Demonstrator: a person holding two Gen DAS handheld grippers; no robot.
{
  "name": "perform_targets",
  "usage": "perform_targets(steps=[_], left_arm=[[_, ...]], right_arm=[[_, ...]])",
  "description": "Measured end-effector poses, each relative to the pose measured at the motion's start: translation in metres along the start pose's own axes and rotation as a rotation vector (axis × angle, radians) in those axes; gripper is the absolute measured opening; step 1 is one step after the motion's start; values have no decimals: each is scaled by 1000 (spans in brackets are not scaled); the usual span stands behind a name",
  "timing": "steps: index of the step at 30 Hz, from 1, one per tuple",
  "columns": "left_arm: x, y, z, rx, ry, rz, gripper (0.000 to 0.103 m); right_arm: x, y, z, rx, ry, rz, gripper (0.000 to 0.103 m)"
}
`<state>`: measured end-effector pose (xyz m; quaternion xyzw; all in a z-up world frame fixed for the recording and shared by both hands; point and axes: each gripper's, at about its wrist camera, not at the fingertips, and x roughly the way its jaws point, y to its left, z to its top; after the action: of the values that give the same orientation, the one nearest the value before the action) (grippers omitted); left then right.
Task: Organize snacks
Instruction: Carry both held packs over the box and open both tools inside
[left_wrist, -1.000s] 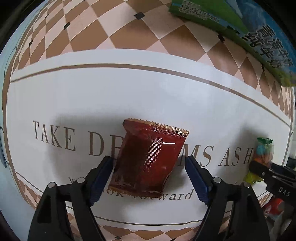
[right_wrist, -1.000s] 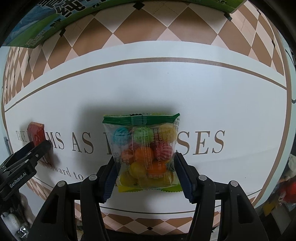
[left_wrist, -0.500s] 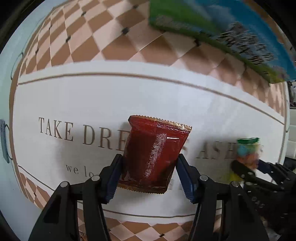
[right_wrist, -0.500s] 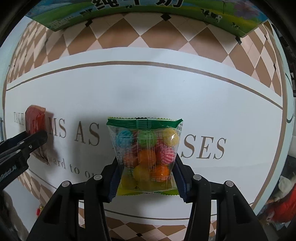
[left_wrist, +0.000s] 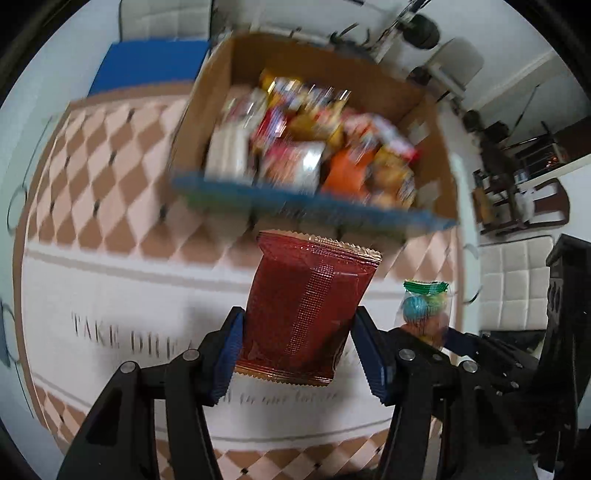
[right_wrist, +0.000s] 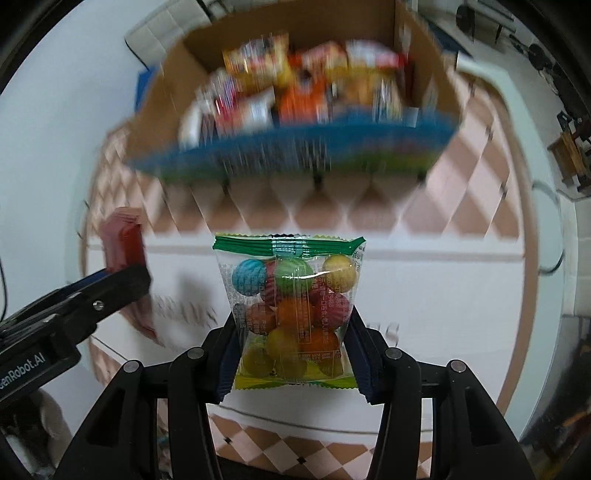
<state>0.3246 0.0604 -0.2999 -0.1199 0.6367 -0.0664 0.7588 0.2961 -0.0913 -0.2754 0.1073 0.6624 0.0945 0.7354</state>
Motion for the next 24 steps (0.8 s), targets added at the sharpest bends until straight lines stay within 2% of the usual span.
perform_targets(steps=[5,8,19,24], left_arm=[[-3,-15,56,17,-22,-24,56],[1,-22,89,29,-16,-14,56],[45,-14,206,-5,66,2,56],[66,-5,250,-8,87,54,56]], right_arm=[[-49,2,57,-3,-84,31,54],[-55,-5,84,0,-107,28,54],[-25,-24,205,42,-103,4,54],[6,-22,252,31,-79,-8,54]])
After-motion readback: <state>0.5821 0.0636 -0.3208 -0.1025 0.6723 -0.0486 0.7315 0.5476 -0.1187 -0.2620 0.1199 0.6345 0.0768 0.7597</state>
